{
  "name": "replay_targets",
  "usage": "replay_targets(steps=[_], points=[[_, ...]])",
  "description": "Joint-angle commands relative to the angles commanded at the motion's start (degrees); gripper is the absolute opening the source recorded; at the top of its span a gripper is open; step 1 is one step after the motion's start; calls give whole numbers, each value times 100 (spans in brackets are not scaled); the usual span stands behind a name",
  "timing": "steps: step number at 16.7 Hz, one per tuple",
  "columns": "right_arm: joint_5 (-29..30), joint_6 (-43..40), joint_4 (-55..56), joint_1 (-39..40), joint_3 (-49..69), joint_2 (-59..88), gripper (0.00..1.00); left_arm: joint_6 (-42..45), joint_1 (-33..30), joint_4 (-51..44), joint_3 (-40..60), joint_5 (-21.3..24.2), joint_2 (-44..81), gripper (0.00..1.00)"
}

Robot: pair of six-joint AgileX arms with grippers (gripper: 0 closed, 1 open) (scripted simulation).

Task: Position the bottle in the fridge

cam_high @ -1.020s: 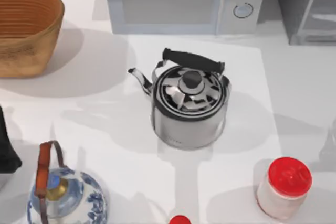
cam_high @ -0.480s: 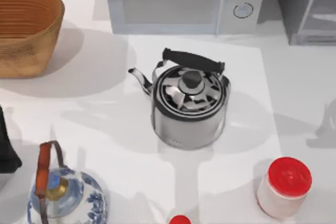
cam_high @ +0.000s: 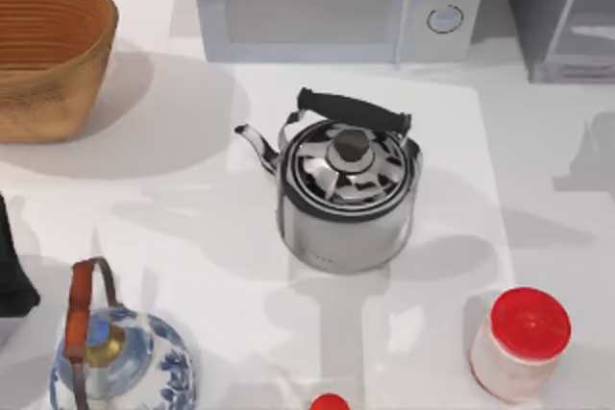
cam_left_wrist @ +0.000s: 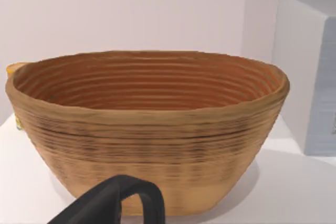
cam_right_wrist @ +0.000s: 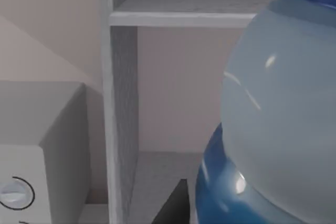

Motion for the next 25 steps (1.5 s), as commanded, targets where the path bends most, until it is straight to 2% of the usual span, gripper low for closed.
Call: replay_targets(steps=[15, 20, 25], points=[[-711, 86, 2949, -775, 2545, 6255, 1, 0, 0, 0, 0, 0, 0, 100], [-838, 69, 3575, -890, 3104, 6989, 1, 0, 0, 0, 0, 0, 0, 100], [-834, 78, 3562, -860, 3081, 6984, 1, 0, 0, 0, 0, 0, 0, 100]])
